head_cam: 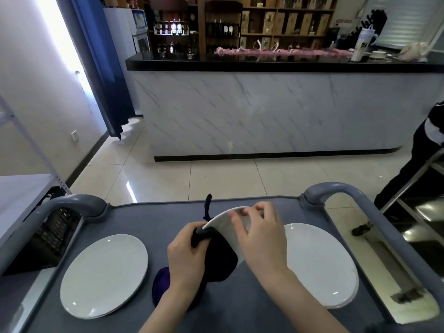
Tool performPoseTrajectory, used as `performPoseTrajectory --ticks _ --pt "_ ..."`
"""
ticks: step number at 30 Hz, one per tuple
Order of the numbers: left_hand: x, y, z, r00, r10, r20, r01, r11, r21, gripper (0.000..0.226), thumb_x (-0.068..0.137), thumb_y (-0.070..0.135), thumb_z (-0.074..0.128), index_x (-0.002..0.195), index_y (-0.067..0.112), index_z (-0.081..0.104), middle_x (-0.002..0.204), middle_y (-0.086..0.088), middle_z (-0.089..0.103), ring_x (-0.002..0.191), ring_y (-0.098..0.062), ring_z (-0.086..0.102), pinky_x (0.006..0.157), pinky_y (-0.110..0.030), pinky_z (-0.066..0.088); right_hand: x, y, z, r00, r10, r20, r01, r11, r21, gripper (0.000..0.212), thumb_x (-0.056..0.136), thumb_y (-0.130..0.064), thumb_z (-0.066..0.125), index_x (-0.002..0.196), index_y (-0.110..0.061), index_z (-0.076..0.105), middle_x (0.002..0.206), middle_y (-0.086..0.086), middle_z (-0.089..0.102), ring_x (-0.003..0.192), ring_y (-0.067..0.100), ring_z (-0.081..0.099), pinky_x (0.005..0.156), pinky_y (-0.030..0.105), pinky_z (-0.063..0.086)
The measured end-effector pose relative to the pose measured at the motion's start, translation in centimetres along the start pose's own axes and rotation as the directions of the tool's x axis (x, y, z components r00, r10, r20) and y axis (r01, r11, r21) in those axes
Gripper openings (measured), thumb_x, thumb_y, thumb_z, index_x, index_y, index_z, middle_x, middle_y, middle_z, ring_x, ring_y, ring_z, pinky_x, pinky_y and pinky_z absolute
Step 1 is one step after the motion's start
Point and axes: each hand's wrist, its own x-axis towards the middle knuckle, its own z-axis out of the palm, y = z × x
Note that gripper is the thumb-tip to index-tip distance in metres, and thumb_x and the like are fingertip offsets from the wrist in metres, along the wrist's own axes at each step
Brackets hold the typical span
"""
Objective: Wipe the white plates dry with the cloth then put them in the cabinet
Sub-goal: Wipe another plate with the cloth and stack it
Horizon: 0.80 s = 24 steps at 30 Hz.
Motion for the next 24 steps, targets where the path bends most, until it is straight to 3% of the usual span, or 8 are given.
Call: performPoseTrajectory --ticks 3,8,9,11,13,18,21,24 --pt "-0.5 -0.1 0.1 0.996 0.081 -0.035 -0.08 0.996 0.029 0.041 0.077 -0.009 0.067 0.093 0.029 0.071 0.088 0.021 0.07 0.086 -0.002 0.065 0.072 -0.009 0.047 -0.2 -0.9 0.5 0.963 0.187 0.196 -0.224 0.956 0.19 0.058 0.089 -0.067 0.047 0.115 -0.018 0.064 0.14 -0.003 0.033 0.114 0.018 0.053 0.088 0.028 0.046" --pt "-1.0 0.0 0.5 0.976 0.204 -0.072 -0.196 0.975 0.103 0.042 0.071 -0.019 0.069 0.095 0.015 0.073 0.087 0.015 0.07 0.082 -0.005 0.064 0.073 -0.011 0.045 -0.4 -2.8 1.5 0.863 0.331 0.383 -0.454 0.841 0.295 0.076 0.084 -0.069 0.056 0.127 -0.009 0.044 0.159 0.002 0.011 0.124 0.027 0.051 0.086 0.029 0.039" --pt "-1.1 0.0 0.6 0.967 0.247 -0.07 -0.236 0.963 0.13 0.041 0.069 -0.021 0.07 0.095 0.011 0.073 0.087 0.011 0.07 0.079 -0.006 0.064 0.072 -0.011 0.045 -0.3 -3.1 1.6 0.84 0.344 0.419 -0.487 0.82 0.302 0.074 0.084 -0.068 0.058 0.125 -0.009 0.041 0.156 0.007 0.021 0.12 0.027 0.053 0.084 0.029 0.041" --pt "-1.2 0.0 0.7 0.951 0.301 -0.066 -0.287 0.944 0.164 0.039 0.067 -0.022 0.072 0.094 0.006 0.074 0.085 0.005 0.07 0.076 -0.012 0.065 0.07 -0.015 0.046 -0.2 -3.5 1.8 0.822 0.357 0.443 -0.528 0.769 0.36 0.053 0.085 -0.058 0.063 0.105 -0.018 0.036 0.119 0.009 0.054 0.092 0.017 0.059 0.07 0.028 0.045" --pt "-1.2 -0.2 0.7 0.953 0.296 -0.058 -0.285 0.946 0.155 0.039 0.068 -0.02 0.073 0.097 0.006 0.074 0.087 0.004 0.071 0.078 -0.014 0.066 0.071 -0.019 0.048 -0.1 -3.5 1.9 0.815 0.369 0.448 -0.548 0.742 0.387 0.039 0.089 -0.045 0.063 0.085 -0.026 0.029 0.09 0.0 0.056 0.076 0.007 0.055 0.057 0.023 0.04" --pt "-1.8 -0.8 0.7 0.973 0.231 0.0 -0.229 0.965 0.124 0.046 0.068 -0.008 0.08 0.105 0.018 0.075 0.096 0.014 0.072 0.088 -0.006 0.068 0.076 -0.025 0.052 -0.4 -2.8 2.0 0.808 0.392 0.44 -0.574 0.691 0.439 0.02 0.093 -0.026 0.058 0.096 -0.014 0.043 0.083 -0.003 0.058 0.068 0.004 0.056 0.043 0.012 0.036" --pt "-1.6 -1.3 0.6 0.981 0.172 0.083 -0.176 0.984 0.035 0.057 0.067 -0.003 0.084 0.117 0.022 0.072 0.107 0.018 0.072 0.099 -0.002 0.067 0.083 -0.03 0.055 -0.6 -2.4 2.4 0.82 0.375 0.432 -0.559 0.685 0.468 0.013 0.094 -0.022 0.056 0.096 -0.018 0.044 0.086 -0.007 0.057 0.073 0.001 0.055 0.05 0.015 0.037" --pt "-1.0 -1.8 0.3 0.968 0.15 0.202 -0.152 0.988 -0.008 0.073 0.065 0.007 0.088 0.129 0.03 0.063 0.119 0.022 0.068 0.111 0.005 0.062 0.092 -0.02 0.05 -0.7 -2.0 2.4 0.832 0.355 0.426 -0.548 0.642 0.536 0.009 0.093 -0.02 0.055 0.093 -0.022 0.046 0.089 -0.007 0.062 0.08 0.005 0.06 0.06 0.021 0.045"
